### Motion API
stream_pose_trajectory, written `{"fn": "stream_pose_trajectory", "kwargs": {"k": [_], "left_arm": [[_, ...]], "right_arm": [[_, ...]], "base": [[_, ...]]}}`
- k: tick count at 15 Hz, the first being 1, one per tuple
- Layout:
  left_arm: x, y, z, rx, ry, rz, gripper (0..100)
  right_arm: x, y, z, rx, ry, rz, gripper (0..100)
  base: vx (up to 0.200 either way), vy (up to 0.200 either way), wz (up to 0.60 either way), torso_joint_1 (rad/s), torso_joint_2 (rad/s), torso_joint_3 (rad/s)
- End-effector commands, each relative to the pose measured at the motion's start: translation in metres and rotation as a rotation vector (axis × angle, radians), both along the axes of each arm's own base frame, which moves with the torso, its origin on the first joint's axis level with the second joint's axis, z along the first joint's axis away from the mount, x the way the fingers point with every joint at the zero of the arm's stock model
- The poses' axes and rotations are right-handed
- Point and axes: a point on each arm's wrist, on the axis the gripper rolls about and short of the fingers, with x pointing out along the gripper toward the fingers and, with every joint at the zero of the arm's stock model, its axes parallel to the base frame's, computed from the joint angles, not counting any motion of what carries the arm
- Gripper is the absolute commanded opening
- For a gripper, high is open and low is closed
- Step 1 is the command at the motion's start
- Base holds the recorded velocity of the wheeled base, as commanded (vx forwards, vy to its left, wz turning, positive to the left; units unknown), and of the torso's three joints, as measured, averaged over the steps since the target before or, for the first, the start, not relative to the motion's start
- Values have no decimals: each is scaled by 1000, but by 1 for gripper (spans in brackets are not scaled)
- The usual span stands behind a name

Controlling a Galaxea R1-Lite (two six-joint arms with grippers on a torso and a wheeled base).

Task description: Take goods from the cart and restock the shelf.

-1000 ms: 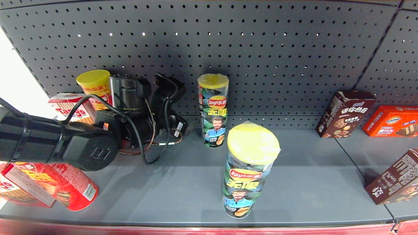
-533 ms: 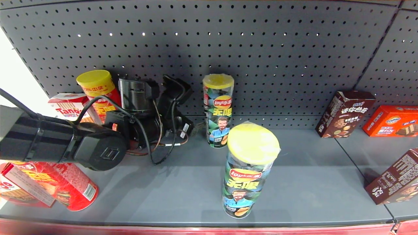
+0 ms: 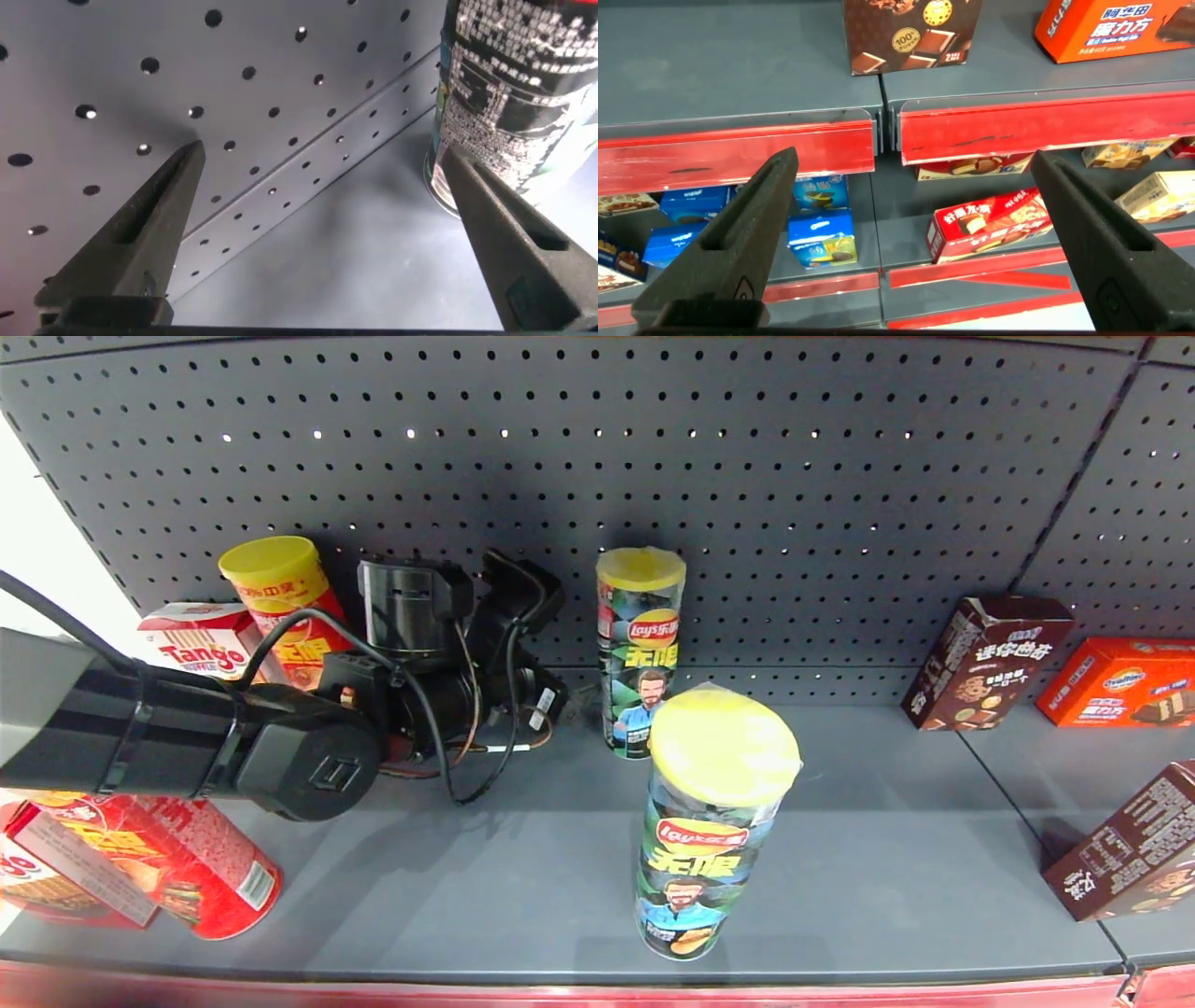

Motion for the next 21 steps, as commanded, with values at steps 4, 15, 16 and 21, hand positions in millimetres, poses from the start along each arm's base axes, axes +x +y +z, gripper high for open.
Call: {"fn": "stream_pose_trajectory", "kwargs": {"k": [4,15,16,21], "left_arm": [[3,-4,-1,-1,-2,-6,100],[-38,6,51,-51,-97,-26,100],[-48,6,59,-64,-114,-36,100],[-107,37,79,-96,-172,-1,100]], "right_arm": [[0,0,0,0,2,1,100],[0,0,0,0,2,1,100],[0,0,0,0,2,1,100],[0,0,0,0,2,1,100]], "base": [[0,0,0,0,0,0],[0,0,0,0,0,0],[0,0,0,0,0,0],[0,0,0,0,0,0]]}}
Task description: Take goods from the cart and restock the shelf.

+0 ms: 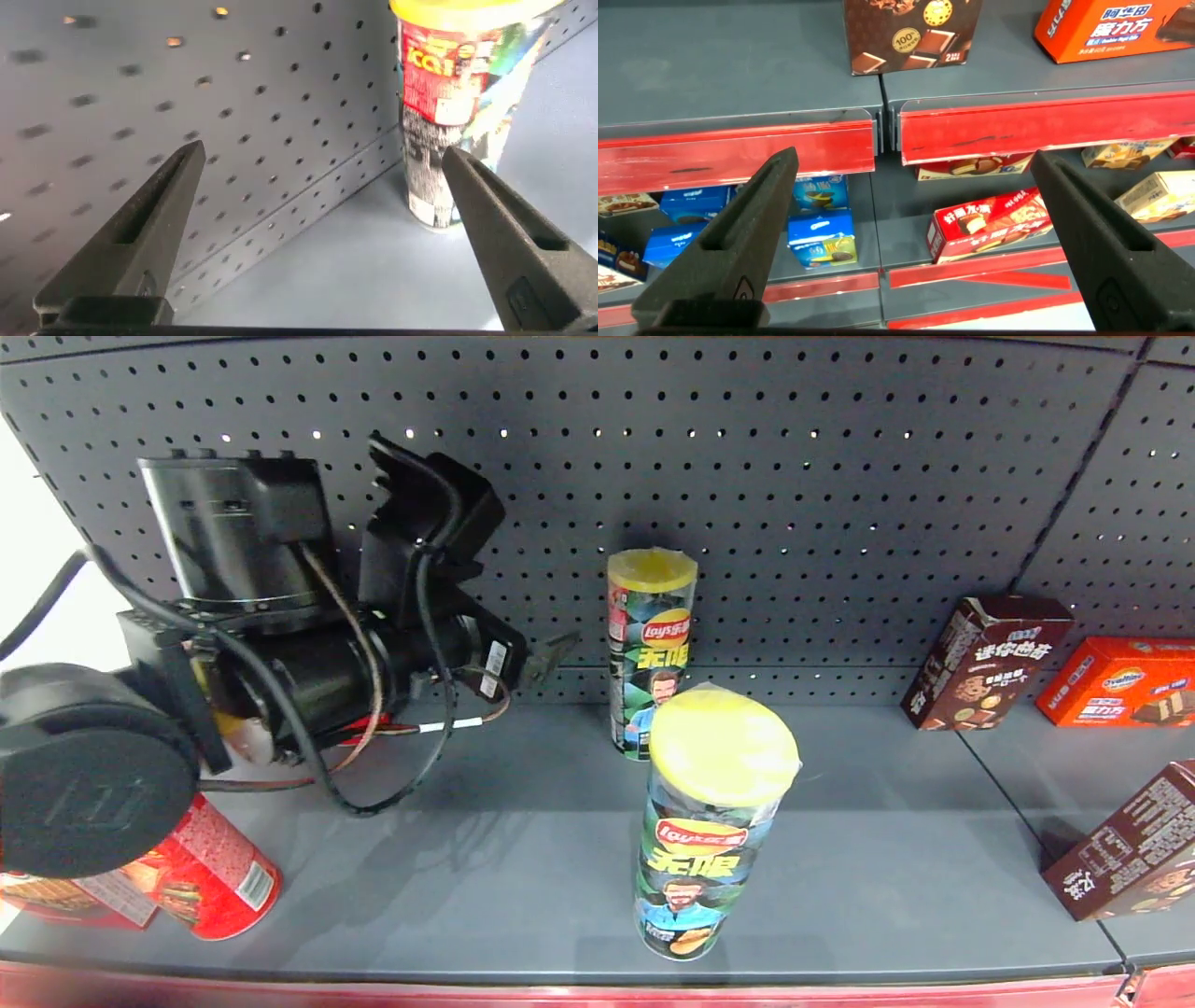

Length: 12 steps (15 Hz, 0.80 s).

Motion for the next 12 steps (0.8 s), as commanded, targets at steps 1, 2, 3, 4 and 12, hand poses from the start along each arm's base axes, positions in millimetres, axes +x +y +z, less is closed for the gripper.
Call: {"fn": "stream_pose_trajectory", "kwargs": {"k": [1,2,3,4,12], "left_arm": [[-47,25,15,-30,-51,-2,100],[-60,29,17,-37,-59,-11,100],[-77,36,22,-54,-85,-25,100],[-90,43,30,-71,-116,-31,100],[-171,78,58,-186,-272,-144,100]], "right_arm": [[0,0,0,0,2,-1,100],[0,0,0,0,2,0,100],[0,0,0,0,2,-1,100],[0,0,0,0,2,-1,100],[0,0,0,0,2,0,100]], "base": [[0,0,0,0,0,0],[0,0,0,0,0,0],[0,0,0,0,0,0],[0,0,0,0,0,0],[0,0,0,0,0,0]]}}
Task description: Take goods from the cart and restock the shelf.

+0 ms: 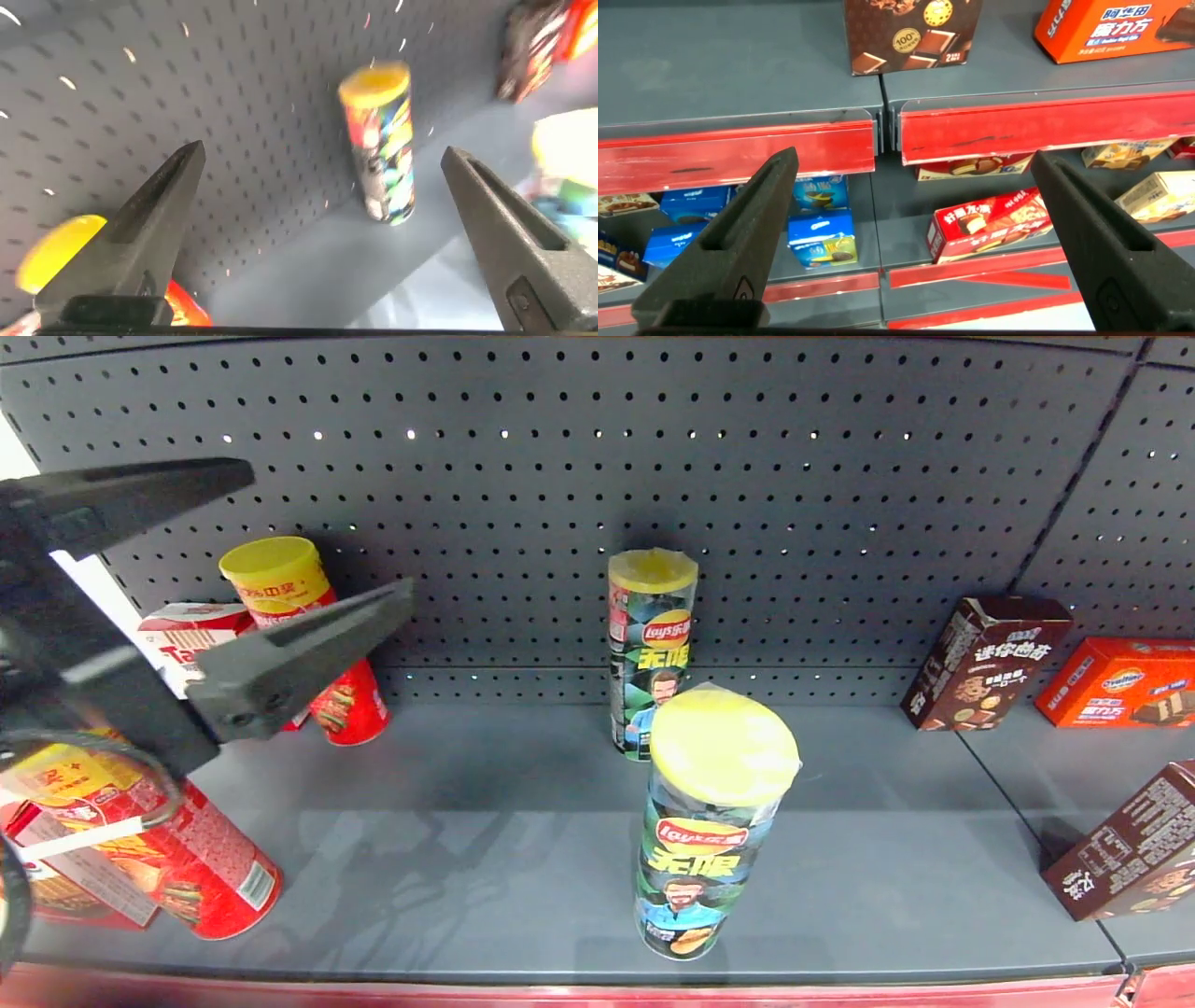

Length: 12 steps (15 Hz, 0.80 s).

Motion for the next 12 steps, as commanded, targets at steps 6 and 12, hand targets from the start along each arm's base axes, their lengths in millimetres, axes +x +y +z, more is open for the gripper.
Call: {"fn": "stream_pose_trajectory", "kwargs": {"k": [6,12], "left_arm": [[-109,87,-60,-123,-181,187,100],[-147,95,-153,-240,-181,518,100]], "right_arm": [[0,0,0,0,2,0,100],[0,0,0,0,2,-2,100]], "base": [[0,0,0,0,0,0],[0,0,0,0,0,0]]}}
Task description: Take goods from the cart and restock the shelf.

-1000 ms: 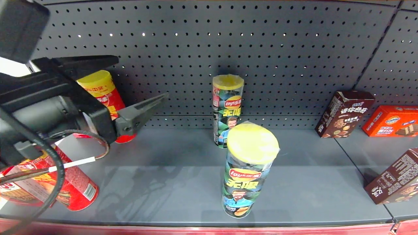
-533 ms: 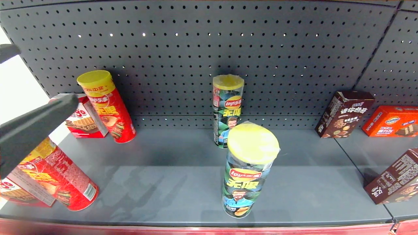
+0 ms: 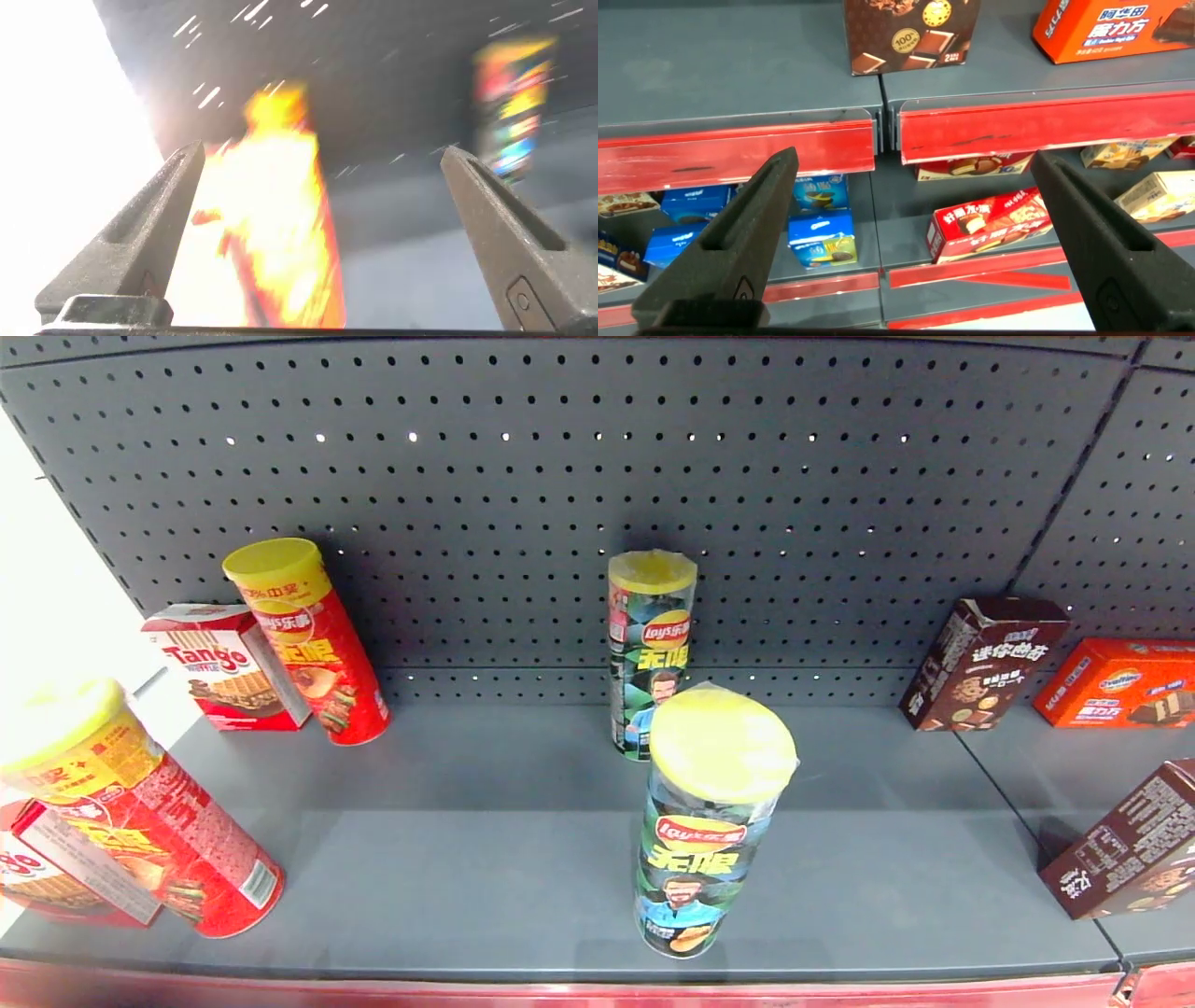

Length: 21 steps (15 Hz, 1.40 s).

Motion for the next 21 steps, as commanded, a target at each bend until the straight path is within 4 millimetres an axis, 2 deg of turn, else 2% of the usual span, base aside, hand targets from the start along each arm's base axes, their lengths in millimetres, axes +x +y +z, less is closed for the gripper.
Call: {"fn": "stream_pose_trajectory", "kwargs": {"k": [1,3,5,9,16,18,21], "left_arm": [[-20,-1,-47,-28,-50,83,100],[-23,-5,-69,-7,-23,5,100],[-20,-7,-79,12,73,-62,100],[-18,-6,-106,17,311,-87,100],[-18,-6,-106,5,309,-82,100],[-18,-3,-111,-18,352,66,100],[-18,-3,-112,-45,368,55,100]], "right_arm": [[0,0,0,-1,2,1,100],[0,0,0,-2,2,1,100],[0,0,0,-1,2,1,100],[0,0,0,-1,2,1,100],[0,0,0,-1,2,1,100],[0,0,0,-1,2,1,100],[0,0,0,-1,2,1,100]], "base": [[0,0,0,0,0,0],[0,0,0,0,0,0],[0,0,0,0,0,0],[0,0,0,0,0,0],[0,0,0,0,0,0],[0,0,0,0,0,0],[0,0,0,0,0,0]]}}
